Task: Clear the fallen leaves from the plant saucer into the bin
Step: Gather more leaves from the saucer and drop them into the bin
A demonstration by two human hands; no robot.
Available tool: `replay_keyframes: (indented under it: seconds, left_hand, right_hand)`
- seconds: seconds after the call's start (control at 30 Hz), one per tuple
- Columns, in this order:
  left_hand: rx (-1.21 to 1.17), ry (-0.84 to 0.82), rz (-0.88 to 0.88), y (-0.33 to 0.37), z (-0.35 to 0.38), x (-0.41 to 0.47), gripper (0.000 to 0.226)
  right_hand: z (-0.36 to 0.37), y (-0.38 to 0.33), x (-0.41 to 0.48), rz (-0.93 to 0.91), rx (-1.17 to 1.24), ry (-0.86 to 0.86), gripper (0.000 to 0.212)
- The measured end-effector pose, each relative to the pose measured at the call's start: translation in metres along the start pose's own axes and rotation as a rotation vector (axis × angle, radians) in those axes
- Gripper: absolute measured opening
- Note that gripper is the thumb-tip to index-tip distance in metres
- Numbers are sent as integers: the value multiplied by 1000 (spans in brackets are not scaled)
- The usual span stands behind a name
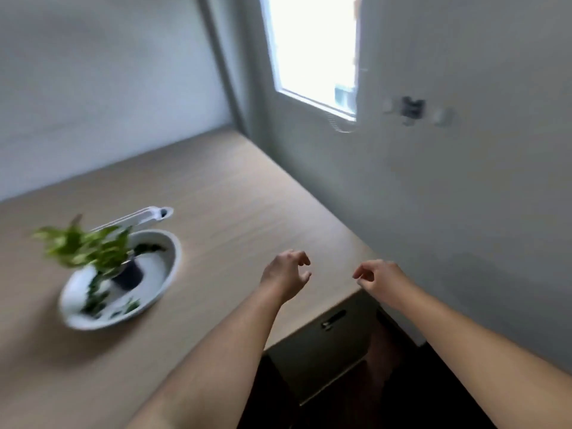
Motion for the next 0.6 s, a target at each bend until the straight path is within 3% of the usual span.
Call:
replay_keyframes:
  seconds: [0.3, 0.47, 0.6]
  left_hand:
    - [-55, 93, -533, -273, -57, -122, 18]
    - [-120, 132, -674, -387, -68, -155, 16]
    - [-133, 94, -685, -446, -67, -155, 18]
  right_hand:
    - [185, -190, 27, -302, -101, -339, 15]
    - [285, -267, 48, -373, -132, -428, 18]
    - [353, -313, 62, -443, -151, -479, 23]
Point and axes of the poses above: each hand's wrist, its own x-axis towards the middle knuckle, its own z-axis out of the palm, y = z × x, the point moved 8 cm from there along x, towards the middle knuckle, and after that the axes turned 12 degrees about x, right-handed, at the moved point
